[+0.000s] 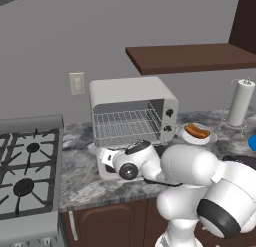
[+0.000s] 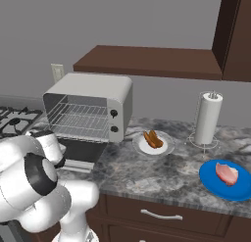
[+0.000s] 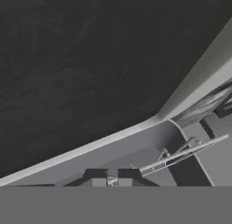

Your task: Open the toaster oven door. Place the hotdog bun on the top rack in the toaster oven and place the steak on the bottom rack.

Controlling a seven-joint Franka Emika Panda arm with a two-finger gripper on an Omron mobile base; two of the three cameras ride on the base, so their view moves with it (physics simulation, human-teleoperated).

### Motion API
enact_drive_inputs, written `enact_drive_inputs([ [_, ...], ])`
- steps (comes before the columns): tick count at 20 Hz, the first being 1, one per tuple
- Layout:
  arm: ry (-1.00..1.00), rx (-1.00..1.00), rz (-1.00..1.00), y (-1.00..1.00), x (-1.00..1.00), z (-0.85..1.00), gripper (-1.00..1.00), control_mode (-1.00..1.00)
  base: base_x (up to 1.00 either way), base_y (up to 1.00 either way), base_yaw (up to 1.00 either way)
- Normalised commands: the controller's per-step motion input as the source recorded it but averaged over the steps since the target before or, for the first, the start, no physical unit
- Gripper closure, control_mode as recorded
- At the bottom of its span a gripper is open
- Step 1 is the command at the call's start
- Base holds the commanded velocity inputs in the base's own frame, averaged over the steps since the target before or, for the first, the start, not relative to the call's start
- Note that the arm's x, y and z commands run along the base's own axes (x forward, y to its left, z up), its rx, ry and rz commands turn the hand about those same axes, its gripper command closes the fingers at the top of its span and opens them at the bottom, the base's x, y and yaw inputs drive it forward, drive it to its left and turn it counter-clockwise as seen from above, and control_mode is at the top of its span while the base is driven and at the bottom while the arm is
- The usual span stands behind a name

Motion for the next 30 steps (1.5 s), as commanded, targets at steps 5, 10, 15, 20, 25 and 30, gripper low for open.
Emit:
enact_drive_inputs([
  [5,0.03,0.02,-0.07,0.25,-0.55,0.05,1.0,-1.0,0.0,0.0,0.0],
  [10,0.0,0.0,-0.1,0.18,-0.27,0.34,1.0,-1.0,0.0,0.0,0.0],
  [15,0.16,-0.09,-0.07,0.08,-0.04,0.35,1.0,-1.0,0.0,0.0,0.0],
  [20,0.33,-0.16,-0.04,0.03,0.0,0.37,1.0,-1.0,0.0,0.0,0.0],
  [25,0.11,-0.09,0.0,0.0,-0.05,0.3,1.0,-1.0,0.0,0.0,0.0],
  [30,0.05,-0.07,0.02,0.0,-0.01,0.08,1.0,-1.0,0.0,0.0,0.0],
])
